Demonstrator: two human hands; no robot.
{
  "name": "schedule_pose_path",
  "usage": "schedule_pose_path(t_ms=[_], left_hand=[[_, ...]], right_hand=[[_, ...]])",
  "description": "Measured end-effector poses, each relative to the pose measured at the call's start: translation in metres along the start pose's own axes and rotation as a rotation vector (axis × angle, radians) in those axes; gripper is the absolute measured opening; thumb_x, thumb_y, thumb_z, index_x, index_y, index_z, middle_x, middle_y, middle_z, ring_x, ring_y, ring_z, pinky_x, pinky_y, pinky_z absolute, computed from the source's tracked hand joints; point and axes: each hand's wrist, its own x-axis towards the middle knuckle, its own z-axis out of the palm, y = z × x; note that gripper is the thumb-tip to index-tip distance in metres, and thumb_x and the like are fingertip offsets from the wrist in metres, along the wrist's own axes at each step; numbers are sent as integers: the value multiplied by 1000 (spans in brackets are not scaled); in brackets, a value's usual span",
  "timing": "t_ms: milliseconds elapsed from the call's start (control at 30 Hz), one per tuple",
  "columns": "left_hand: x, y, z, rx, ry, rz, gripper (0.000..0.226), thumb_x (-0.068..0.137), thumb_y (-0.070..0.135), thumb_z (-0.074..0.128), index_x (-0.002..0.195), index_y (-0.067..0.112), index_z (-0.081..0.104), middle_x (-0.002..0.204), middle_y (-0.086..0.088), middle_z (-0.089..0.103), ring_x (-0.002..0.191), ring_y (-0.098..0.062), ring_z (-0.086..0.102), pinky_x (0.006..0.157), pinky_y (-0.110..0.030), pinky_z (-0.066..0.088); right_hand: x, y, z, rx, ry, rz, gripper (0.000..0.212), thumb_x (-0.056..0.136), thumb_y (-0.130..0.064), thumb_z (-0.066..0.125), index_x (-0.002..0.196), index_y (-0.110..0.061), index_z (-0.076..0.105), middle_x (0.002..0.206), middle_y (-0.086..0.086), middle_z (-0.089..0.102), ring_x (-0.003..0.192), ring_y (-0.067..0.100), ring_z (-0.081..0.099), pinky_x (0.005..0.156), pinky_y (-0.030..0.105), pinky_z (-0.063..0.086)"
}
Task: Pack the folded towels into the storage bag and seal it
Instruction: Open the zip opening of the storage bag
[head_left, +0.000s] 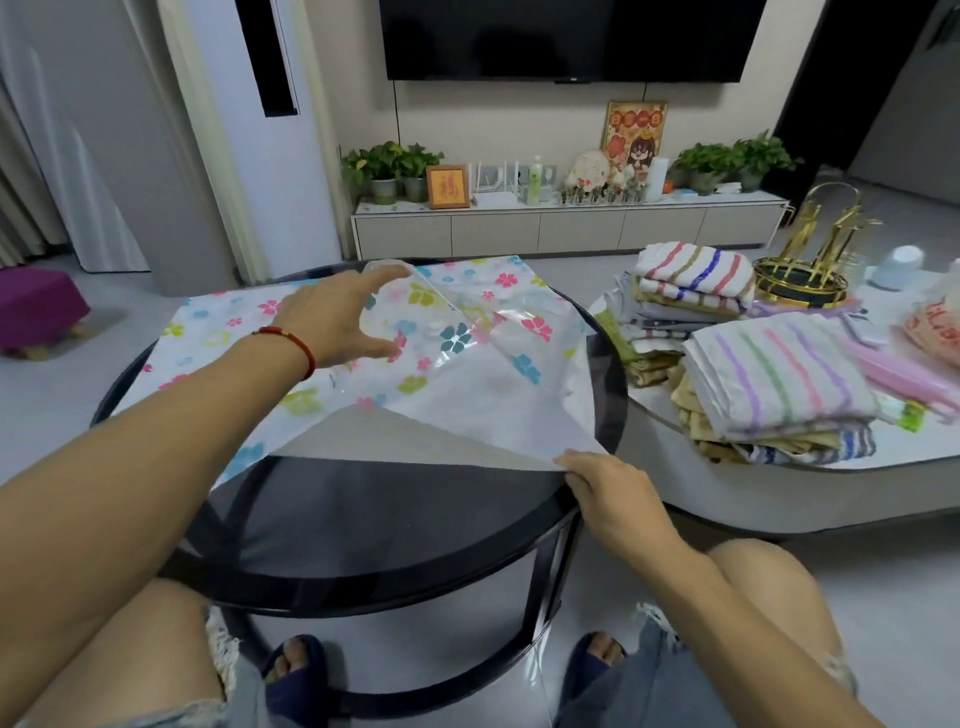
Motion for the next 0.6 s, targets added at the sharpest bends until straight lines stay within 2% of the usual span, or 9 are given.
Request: schedule_pose_path(t_ms=[67, 133, 200, 233, 300, 367, 433, 500, 600], left_hand=[[5, 2, -3, -5, -16, -9, 88, 68, 62, 74, 139, 57, 23, 119, -2, 60, 106, -26, 61, 79, -49, 57], [6, 9, -2, -28, -47, 4, 87, 71, 60, 74, 140, 57, 21, 121, -3, 58, 106, -25, 60, 80, -48, 57], [1, 16, 2, -60, -66, 14, 85, 75, 54, 74, 141, 57, 20, 123, -5, 56, 106, -24, 60, 79, -46, 58], [-3, 18, 3, -81, -81, 22, 85, 77, 48, 75, 141, 56, 19, 123, -6, 55, 106, -24, 60, 79, -44, 59], [-15, 23, 4, -114, -117, 52, 87, 80, 30, 75, 142, 56, 19, 124, -7, 53, 109, -24, 60, 79, -41, 59], [-28, 31, 4, -140, -148, 81, 93, 80, 9, 71, 143, 55, 20, 125, -6, 50, 111, -22, 58, 79, -38, 59], [-46, 36, 4, -203, -195, 87, 92, 80, -3, 62, 142, 56, 27, 127, -2, 47, 113, -19, 54, 82, -34, 56], [-73, 31, 8, -230, -243, 89, 81, 84, -1, 57, 139, 54, 36, 131, 1, 42, 114, -21, 50, 88, -35, 52], [-117, 8, 18, -128, -229, 72, 59, 94, 21, 51, 141, 53, 37, 138, -4, 41, 118, -25, 48, 94, -42, 47]], right_hand=[[-9, -9, -3, 25, -78, 34, 37, 102, -15, 46, 133, -25, 64, 137, -1, 65, 132, 24, 54, 99, 46, 49], [-16, -25, -4, -112, -124, 52, 44, 97, -16, 47, 138, -25, 57, 142, -1, 58, 139, 25, 45, 101, 46, 39], [-22, -49, -8, -347, -21, 17, 44, 91, -21, 52, 135, -25, 57, 136, -2, 59, 142, 30, 40, 103, 52, 28], [-22, -65, -8, -388, 29, -27, 43, 90, -23, 55, 133, -25, 60, 133, -1, 61, 142, 33, 41, 106, 55, 23], [-14, -99, 2, -269, 80, -205, 48, 92, -29, 60, 140, -26, 56, 142, 0, 59, 143, 30, 43, 111, 58, 16], [4, -132, 15, -106, -2, -317, 53, 99, -34, 56, 150, -31, 44, 156, -1, 47, 145, 24, 40, 115, 57, 12], [20, -160, 28, -85, -81, -373, 43, 104, -28, 52, 146, -34, 49, 158, -2, 46, 145, 22, 40, 117, 58, 12], [30, -170, 40, -58, -83, -390, 35, 104, -19, 47, 131, -37, 62, 149, -6, 57, 139, 20, 48, 117, 57, 15], [38, -168, 48, 139, 27, -309, 43, 99, -16, 38, 119, -35, 70, 125, -9, 70, 126, 18, 58, 112, 52, 25]])
